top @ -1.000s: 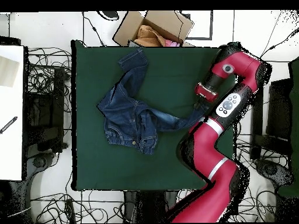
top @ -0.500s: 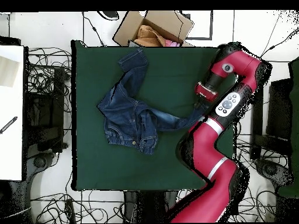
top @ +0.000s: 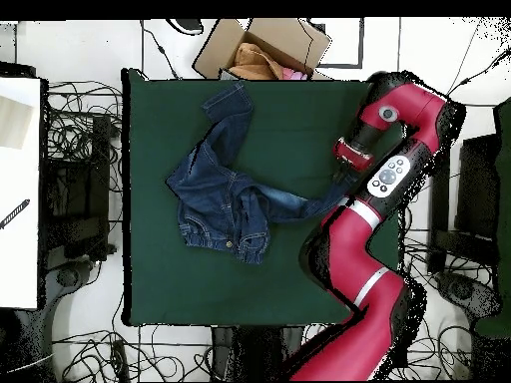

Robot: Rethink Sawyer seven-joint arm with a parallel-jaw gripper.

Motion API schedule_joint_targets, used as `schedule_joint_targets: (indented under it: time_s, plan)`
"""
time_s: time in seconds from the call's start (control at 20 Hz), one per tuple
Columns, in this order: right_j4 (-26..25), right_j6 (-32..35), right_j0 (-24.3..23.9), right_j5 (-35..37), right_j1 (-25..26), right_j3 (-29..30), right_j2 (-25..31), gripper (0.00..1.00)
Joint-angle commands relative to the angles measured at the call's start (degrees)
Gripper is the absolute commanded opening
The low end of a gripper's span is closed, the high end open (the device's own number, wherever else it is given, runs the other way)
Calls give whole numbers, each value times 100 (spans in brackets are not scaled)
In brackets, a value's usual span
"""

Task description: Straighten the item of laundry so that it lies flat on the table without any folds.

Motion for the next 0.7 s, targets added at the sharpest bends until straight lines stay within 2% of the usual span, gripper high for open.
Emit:
schedule_joint_targets:
  time_s: [0.05,0.25,0.6,0.7]
  plan:
    - [-192,2037,-43,-2220,214,-801,-408,0]
    - [-190,2024,-68,-2267,309,-825,-327,0]
    - [-197,1615,-125,-1923,305,-769,-628,0]
    - [-201,1711,-180,-1852,342,-779,-617,0]
